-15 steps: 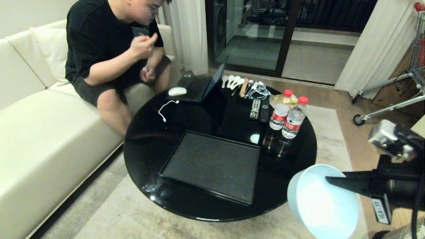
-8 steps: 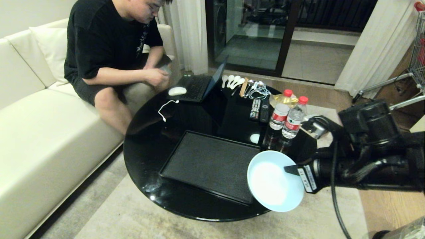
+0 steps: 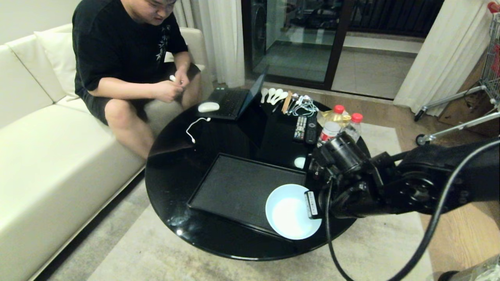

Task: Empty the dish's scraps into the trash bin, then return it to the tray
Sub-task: Put the bowl back to the table

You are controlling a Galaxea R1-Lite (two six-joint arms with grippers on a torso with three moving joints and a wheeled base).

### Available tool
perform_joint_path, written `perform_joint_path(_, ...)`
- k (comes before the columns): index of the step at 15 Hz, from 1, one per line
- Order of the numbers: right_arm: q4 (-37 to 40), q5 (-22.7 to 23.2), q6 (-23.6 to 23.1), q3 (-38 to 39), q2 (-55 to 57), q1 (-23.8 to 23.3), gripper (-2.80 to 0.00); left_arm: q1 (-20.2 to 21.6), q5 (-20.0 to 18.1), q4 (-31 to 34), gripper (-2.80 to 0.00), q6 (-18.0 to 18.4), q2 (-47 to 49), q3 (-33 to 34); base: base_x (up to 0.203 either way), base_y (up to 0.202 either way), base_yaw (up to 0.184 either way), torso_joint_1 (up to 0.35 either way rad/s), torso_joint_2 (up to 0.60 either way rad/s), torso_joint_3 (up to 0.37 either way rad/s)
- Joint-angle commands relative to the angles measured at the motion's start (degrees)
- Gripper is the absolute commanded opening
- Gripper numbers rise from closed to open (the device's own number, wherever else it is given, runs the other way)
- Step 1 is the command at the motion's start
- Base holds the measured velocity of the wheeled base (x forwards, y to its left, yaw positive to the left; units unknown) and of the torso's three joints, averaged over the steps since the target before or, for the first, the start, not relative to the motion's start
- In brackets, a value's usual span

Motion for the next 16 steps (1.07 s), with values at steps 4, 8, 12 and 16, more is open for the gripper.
perform_joint_path(4, 0.15, -1.51, 8.41, -10.34, 11.19, 4.27, -2.8, 0.0, 0.04, -0.02, -2.8, -0.02, -0.02, 0.0, 0.0, 0.0, 0.0, 0.0, 0.0, 0.0)
perform_joint_path(8, 0.19, -2.0, 9.63, -16.03, 17.11, 4.79, -2.8, 0.0, 0.04, -0.02, -2.8, -0.02, -0.02, 0.0, 0.0, 0.0, 0.0, 0.0, 0.0, 0.0)
perform_joint_path(12, 0.41, -2.24, 11.9, -25.39, 23.67, 4.78, -2.8, 0.0, 0.04, -0.02, -2.8, -0.02, -0.02, 0.0, 0.0, 0.0, 0.0, 0.0, 0.0, 0.0)
perform_joint_path(16, 0.43, -5.76, 12.13, -34.6, 30.33, 4.21, -2.8, 0.0, 0.04, -0.02, -2.8, -0.02, -0.02, 0.0, 0.0, 0.0, 0.0, 0.0, 0.0, 0.0)
